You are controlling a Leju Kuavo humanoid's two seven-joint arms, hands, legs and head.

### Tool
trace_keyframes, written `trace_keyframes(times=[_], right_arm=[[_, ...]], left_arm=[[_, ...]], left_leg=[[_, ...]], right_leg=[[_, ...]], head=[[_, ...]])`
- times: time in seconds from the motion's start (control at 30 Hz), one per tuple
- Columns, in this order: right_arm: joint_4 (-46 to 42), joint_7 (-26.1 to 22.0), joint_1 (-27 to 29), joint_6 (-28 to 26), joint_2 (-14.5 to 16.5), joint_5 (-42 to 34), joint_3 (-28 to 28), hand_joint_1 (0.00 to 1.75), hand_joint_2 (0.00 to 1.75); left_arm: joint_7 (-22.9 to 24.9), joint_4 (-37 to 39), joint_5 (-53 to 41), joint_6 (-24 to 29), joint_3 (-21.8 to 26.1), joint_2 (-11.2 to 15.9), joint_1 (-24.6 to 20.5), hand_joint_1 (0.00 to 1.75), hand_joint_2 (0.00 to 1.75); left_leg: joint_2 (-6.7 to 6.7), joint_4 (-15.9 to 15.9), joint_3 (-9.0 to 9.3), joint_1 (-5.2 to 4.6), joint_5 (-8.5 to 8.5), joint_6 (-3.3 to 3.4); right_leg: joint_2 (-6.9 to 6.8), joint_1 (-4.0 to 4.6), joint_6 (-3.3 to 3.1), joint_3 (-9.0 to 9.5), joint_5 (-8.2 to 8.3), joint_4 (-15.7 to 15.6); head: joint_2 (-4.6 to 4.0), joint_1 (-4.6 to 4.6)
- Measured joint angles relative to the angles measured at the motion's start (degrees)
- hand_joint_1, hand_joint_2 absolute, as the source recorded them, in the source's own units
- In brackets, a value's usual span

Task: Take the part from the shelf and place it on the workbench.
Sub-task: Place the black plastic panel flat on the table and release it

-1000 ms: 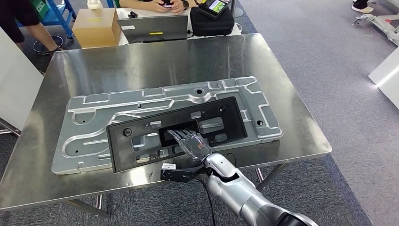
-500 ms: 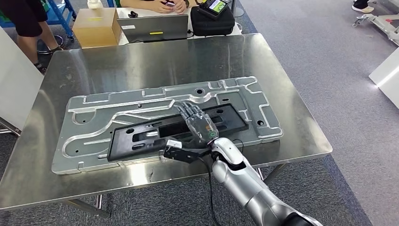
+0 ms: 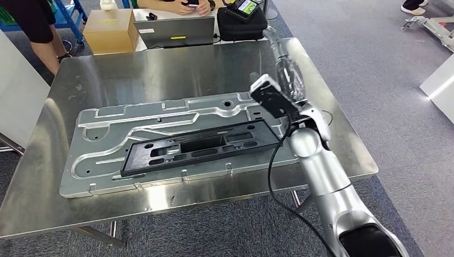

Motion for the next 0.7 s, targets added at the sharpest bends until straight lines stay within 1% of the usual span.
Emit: trace_keyframes(times=[0.13, 0.27, 0.37, 0.47, 0.57, 0.7], right_arm=[[-0.2, -1.0, -1.7, -0.5, -3.6, -3.6, -1.0, 0.0, 0.0], [-0.4, -3.1, -1.5, -1.5, -7.1, -7.9, -1.5, 0.0, 0.0], [-2.1, -4.3, 0.6, -2.6, -9.7, -10.3, -1.7, 0.0, 0.0], [-3.7, -4.6, 3.1, -3.4, -12.0, -11.4, -2.2, 0.0, 0.0], [-4.6, -4.8, 4.8, -3.6, -13.9, -12.2, -3.0, 0.0, 0.0], [-5.9, -5.6, 7.8, -4.4, -16.4, -13.6, -4.4, 0.0, 0.0]], left_arm=[[-0.1, 0.0, -0.2, 0.4, 0.0, 0.0, -0.1, 0.0, 1.75], [-0.3, -0.1, -0.1, 0.1, 0.1, -0.1, -0.1, 0.0, 0.0], [-0.3, -0.9, 1.7, -1.6, 0.8, -0.2, 0.1, 0.0, 0.0], [-0.4, -2.1, 3.0, -3.4, 2.0, -0.2, 0.3, 0.0, 0.0], [-0.4, -2.9, 3.2, -4.2, 2.8, -0.2, 0.3, 0.0, 0.0], [-0.4, -3.9, 3.8, -7.6, 3.8, -0.2, 0.3, 0.0, 0.0]], left_leg=[[0.0, 0.0, 0.01, -0.01, 0.0, 0.01], [-0.02, 0.0, 0.01, 0.0, 0.0, 0.01], [-0.02, 0.0, 0.01, 0.0, -0.04, 0.05], [-0.03, 0.0, 0.0, 0.0, -0.06, 0.08], [-0.02, 0.0, 0.0, -0.03, -0.08, 0.1], [-0.15, 0.1, 0.0, -0.15, -0.12, 0.19]], right_leg=[[0.0, 0.0, 0.01, 0.01, 0.0, 0.0], [-0.02, 0.0, 0.01, 0.0, -0.01, 0.0], [-0.03, 0.01, 0.05, 0.0, -0.04, 0.0], [-0.04, 0.0, 0.08, 0.0, -0.05, 0.0], [-0.03, -0.02, 0.1, 0.0, -0.04, 0.0], [-0.17, -0.14, 0.36, 0.08, -0.07, -0.1]], head=[[0.0, 0.0], [0.0, 0.0], [0.0, 0.0], [0.0, 0.0], [0.0, 0.0], [0.0, 0.0]])
